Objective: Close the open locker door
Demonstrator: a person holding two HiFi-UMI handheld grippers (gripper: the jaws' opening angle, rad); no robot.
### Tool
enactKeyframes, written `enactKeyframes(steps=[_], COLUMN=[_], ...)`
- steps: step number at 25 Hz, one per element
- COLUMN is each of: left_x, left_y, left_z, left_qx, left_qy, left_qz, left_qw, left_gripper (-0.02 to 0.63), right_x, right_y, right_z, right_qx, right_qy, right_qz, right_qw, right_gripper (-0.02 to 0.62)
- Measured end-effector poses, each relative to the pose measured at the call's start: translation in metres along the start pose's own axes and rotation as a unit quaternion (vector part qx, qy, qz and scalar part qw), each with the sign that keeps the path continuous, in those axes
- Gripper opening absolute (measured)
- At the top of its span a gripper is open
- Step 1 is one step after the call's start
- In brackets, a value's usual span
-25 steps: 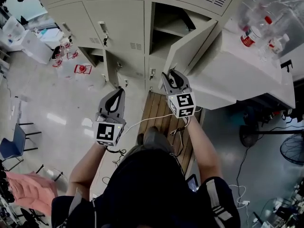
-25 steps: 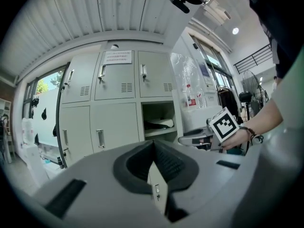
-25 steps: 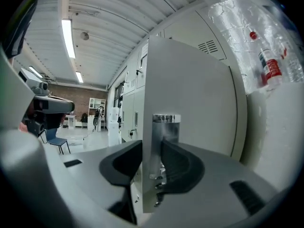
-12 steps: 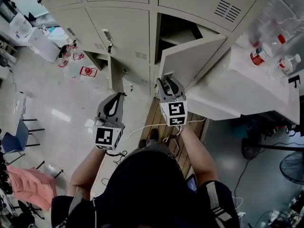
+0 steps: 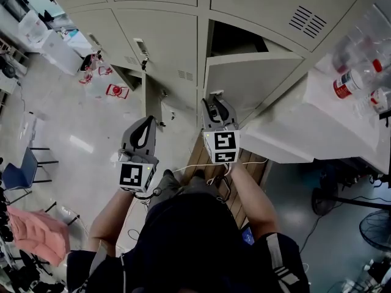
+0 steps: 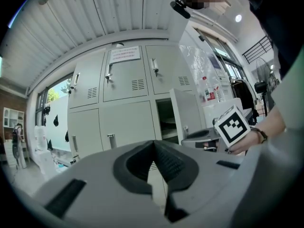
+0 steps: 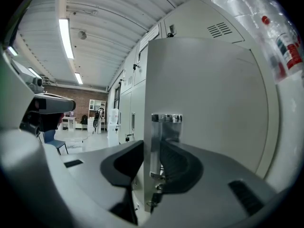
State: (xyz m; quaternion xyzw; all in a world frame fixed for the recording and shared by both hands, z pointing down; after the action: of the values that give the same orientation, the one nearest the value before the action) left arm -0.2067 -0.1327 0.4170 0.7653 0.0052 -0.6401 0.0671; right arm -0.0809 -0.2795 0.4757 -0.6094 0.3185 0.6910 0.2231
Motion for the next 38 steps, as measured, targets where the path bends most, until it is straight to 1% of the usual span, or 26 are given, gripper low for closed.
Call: enactKeyframes(steps=[4, 5, 8, 11, 15, 17, 22, 26, 30, 35, 38], left_x=[-0.007, -0.01, -0.013, -0.014, -0.018, -0.023, -0.027, -0.031, -0.037, -0.042, -0.042], left_y=[0.006, 0.007, 0.011, 0.02, 0.033, 0.041, 0.053, 0.058, 0.06, 0.07, 0.074], left_z=[0.002, 0.003, 0.008, 0.018, 0.033, 0.043, 0.07, 0.09, 0.102, 0.103, 0.1], left_qx=[-0.013, -0.017, -0.032, -0.066, -0.113, -0.135, -0.185, -0.214, -0.241, -0.274, -0.288], left_qy=[0.009, 0.007, -0.003, -0.028, -0.037, -0.032, -0.013, -0.017, -0.012, -0.005, -0.001], left_qz=[0.022, 0.02, -0.003, -0.019, -0.048, -0.051, -0.056, -0.056, -0.057, -0.056, -0.057], left_qw=[0.9996, 0.9996, 0.9995, 0.9972, 0.9917, 0.989, 0.9811, 0.9751, 0.9687, 0.9601, 0.9561], left_gripper=[0.005, 0.005, 0.005, 0.005, 0.005, 0.005, 0.005, 0.005, 0.005, 0.005, 0.005], right_x=[0.002, 0.002, 0.001, 0.002, 0.003, 0.003, 0.003, 0.003, 0.004, 0.005, 0.004], right_y=[0.007, 0.008, 0.012, 0.018, 0.025, 0.03, 0.043, 0.053, 0.058, 0.063, 0.063], right_z=[-0.002, -0.002, -0.001, -0.001, -0.004, -0.005, -0.007, -0.01, -0.013, -0.014, -0.014], right_qx=[-0.006, -0.008, -0.007, -0.01, -0.03, -0.047, -0.086, -0.096, -0.111, -0.131, -0.132], right_qy=[0.001, 0.001, 0.002, -0.002, -0.006, -0.008, -0.006, 0.007, 0.01, 0.013, 0.016], right_qz=[-0.013, -0.016, -0.019, -0.029, -0.042, -0.046, -0.034, -0.042, -0.045, -0.05, -0.055], right_qw=[1.0, 1.0, 1.0, 1.0, 0.999, 0.998, 0.996, 0.994, 0.993, 0.99, 0.99], right_gripper=[0.106, 0.104, 0.104, 0.101, 0.102, 0.103, 0.104, 0.103, 0.103, 0.104, 0.103])
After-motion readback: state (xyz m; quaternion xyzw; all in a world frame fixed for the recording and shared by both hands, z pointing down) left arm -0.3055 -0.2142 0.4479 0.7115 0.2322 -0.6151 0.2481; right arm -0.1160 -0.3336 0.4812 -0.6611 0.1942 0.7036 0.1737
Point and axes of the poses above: the fingertips, and each gripper's own axes: y forward along the fingers, z to its left, x out of its top, the point moved 3 cm from there along -y, backward along the fingers, and after that the axes turned 6 degrees about -x, right-handed, at the moved point
